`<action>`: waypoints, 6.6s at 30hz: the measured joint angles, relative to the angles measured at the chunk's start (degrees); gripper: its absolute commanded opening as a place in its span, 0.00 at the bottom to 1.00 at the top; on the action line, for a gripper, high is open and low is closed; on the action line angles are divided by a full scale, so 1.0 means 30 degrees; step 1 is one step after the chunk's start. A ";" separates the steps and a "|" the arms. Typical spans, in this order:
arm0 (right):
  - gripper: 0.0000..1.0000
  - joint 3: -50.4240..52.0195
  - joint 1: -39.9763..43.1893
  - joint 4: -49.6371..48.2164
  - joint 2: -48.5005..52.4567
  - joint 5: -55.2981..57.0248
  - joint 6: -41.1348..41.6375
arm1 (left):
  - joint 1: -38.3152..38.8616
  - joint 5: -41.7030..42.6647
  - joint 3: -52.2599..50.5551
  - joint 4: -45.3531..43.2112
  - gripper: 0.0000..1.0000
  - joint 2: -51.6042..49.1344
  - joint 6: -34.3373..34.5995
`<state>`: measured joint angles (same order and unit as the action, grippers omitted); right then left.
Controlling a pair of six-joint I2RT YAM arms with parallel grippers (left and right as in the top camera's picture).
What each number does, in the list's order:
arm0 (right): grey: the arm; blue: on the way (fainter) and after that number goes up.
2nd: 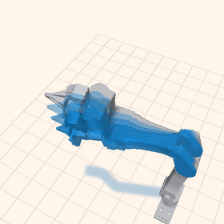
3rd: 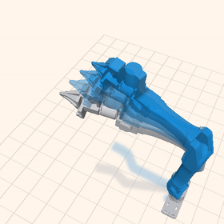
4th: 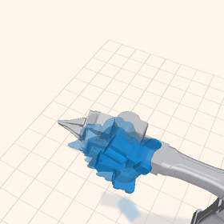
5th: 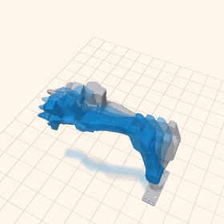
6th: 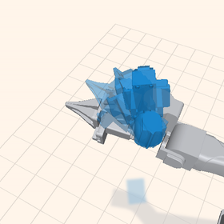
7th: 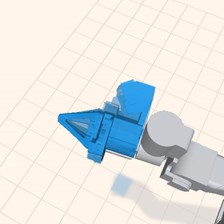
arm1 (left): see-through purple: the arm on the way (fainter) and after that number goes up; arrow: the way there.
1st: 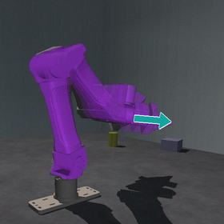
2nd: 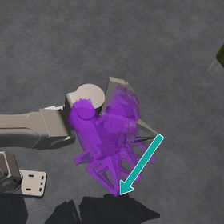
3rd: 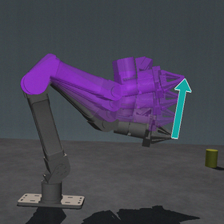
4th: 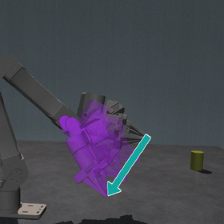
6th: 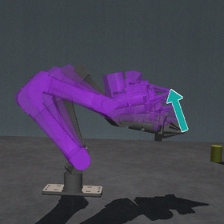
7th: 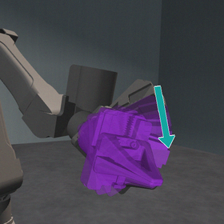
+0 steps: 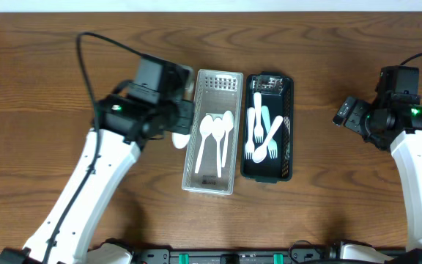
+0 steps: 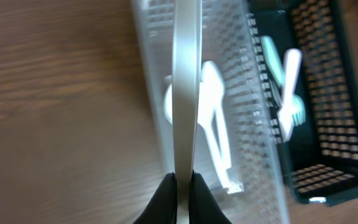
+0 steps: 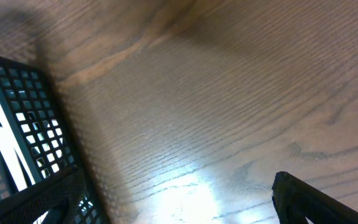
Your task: Pack container
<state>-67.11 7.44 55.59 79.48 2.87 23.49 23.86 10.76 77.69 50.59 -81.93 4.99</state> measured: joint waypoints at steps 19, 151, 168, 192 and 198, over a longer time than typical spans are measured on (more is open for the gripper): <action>0.84 0.0007 0.0000 -0.0765 0.0000 -0.0189 0.0029 | 0.0889 -0.0364 -0.0350 0.0160 0.57 -0.3453 0.1603; 0.99 1.9205 -0.1610 -1.0979 -2.6185 0.0350 -0.5093 | -0.4422 -0.8240 0.1064 0.5144 0.98 1.7544 -0.0685; 0.99 2.0057 -0.1610 -1.1118 -2.6185 0.0350 -0.5093 | -0.4422 -0.8240 0.1064 0.5144 0.98 1.7544 -0.0685; 0.99 2.0057 -0.1610 -1.1125 -2.6185 0.0342 -0.5093 | -0.4422 -0.8240 0.0947 0.5217 0.98 1.7544 -0.0714; 0.99 2.0057 -0.1610 -1.1132 -2.6185 0.0350 -0.5093 | -0.5304 -0.8233 -0.1719 0.4568 0.98 1.7602 -0.1166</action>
<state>-6.94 2.61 22.20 0.93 3.92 8.21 7.94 -13.93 72.53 64.29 -29.12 1.50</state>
